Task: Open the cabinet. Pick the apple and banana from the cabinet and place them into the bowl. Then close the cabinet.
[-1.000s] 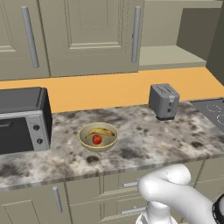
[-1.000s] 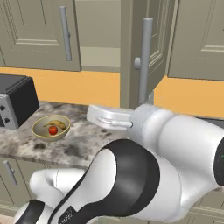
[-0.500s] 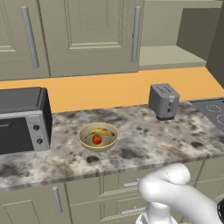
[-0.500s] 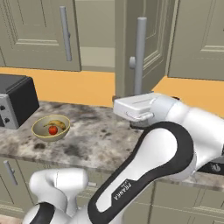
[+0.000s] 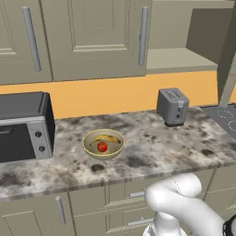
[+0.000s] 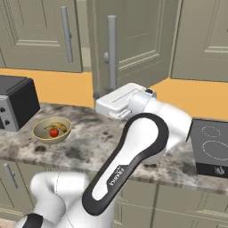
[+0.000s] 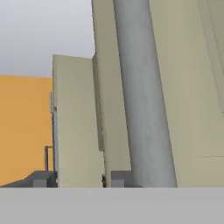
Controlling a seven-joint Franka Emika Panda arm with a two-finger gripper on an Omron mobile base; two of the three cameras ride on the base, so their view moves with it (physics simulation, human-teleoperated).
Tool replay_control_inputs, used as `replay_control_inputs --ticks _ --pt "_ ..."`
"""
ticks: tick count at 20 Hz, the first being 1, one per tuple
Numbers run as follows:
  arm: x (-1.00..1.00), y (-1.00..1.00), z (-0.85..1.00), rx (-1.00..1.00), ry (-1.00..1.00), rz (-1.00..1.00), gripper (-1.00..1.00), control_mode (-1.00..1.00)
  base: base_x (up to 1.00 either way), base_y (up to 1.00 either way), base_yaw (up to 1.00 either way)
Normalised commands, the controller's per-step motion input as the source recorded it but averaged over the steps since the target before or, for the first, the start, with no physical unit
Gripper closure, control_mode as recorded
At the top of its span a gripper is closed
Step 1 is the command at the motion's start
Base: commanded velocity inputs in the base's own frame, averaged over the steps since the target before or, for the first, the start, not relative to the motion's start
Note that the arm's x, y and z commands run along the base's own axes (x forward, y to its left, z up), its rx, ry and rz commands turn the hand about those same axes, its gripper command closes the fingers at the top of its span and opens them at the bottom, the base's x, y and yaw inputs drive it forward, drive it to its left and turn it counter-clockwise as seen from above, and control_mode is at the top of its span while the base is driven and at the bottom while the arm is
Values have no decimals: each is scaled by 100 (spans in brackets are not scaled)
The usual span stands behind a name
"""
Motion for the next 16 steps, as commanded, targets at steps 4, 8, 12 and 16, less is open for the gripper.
replay_control_inputs --ticks 4,8,12,16 --pt "100 100 0 2 -8 -7 -100 -100 0 0 0" --pt "100 100 0 0 -2 -20 -100 -100 0 0 0" --pt "100 89 0 5 5 -19 -100 -100 0 0 0" --pt "100 49 0 16 5 -16 -100 -100 0 0 0"
